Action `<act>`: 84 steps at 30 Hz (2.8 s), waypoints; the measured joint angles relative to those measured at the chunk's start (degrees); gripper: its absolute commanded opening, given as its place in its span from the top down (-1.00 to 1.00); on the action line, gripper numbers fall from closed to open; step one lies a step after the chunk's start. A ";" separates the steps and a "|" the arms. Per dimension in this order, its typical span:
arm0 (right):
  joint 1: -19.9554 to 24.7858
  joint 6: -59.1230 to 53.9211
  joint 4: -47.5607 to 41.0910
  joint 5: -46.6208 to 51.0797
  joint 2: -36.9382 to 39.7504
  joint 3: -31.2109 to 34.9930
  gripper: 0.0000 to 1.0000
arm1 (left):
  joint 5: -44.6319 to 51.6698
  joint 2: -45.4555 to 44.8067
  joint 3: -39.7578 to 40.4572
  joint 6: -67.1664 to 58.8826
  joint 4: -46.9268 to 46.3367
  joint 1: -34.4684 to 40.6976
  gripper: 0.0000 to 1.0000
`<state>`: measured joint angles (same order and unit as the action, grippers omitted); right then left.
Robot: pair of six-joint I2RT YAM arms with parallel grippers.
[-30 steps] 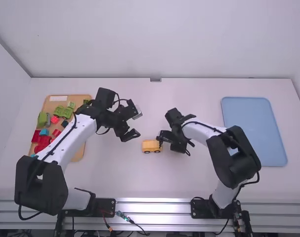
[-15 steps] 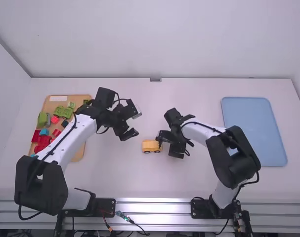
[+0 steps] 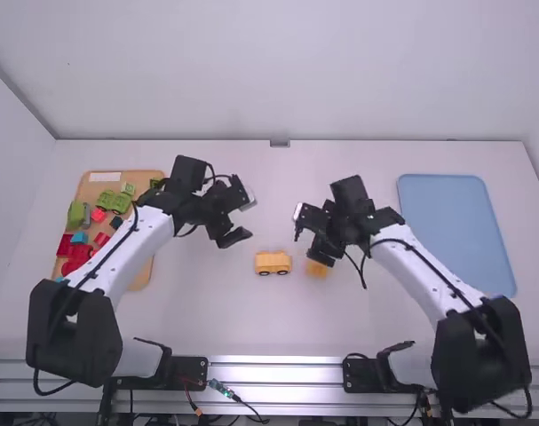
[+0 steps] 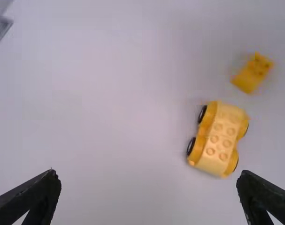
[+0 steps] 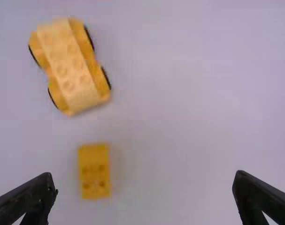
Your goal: Assemble lego blocks to make yellow taxi
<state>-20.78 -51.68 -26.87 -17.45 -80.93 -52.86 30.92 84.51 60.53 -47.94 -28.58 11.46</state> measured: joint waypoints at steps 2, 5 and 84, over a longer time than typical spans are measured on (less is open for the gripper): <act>2.25 -1.57 5.92 -5.03 2.21 4.24 -0.98 | 2.71 0.02 -1.97 -3.37 0.72 0.02 -0.98; 5.77 -3.52 15.19 -12.09 3.04 13.44 -0.98 | 8.39 0.17 -8.46 -8.41 6.93 0.00 -0.98; 9.73 -8.70 34.86 -22.64 -16.46 24.63 -0.08 | 25.88 21.90 -29.31 -0.96 61.61 1.51 -0.98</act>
<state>-11.05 -60.38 7.99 -40.10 -97.38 -28.23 56.80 106.41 31.22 -48.90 33.04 12.97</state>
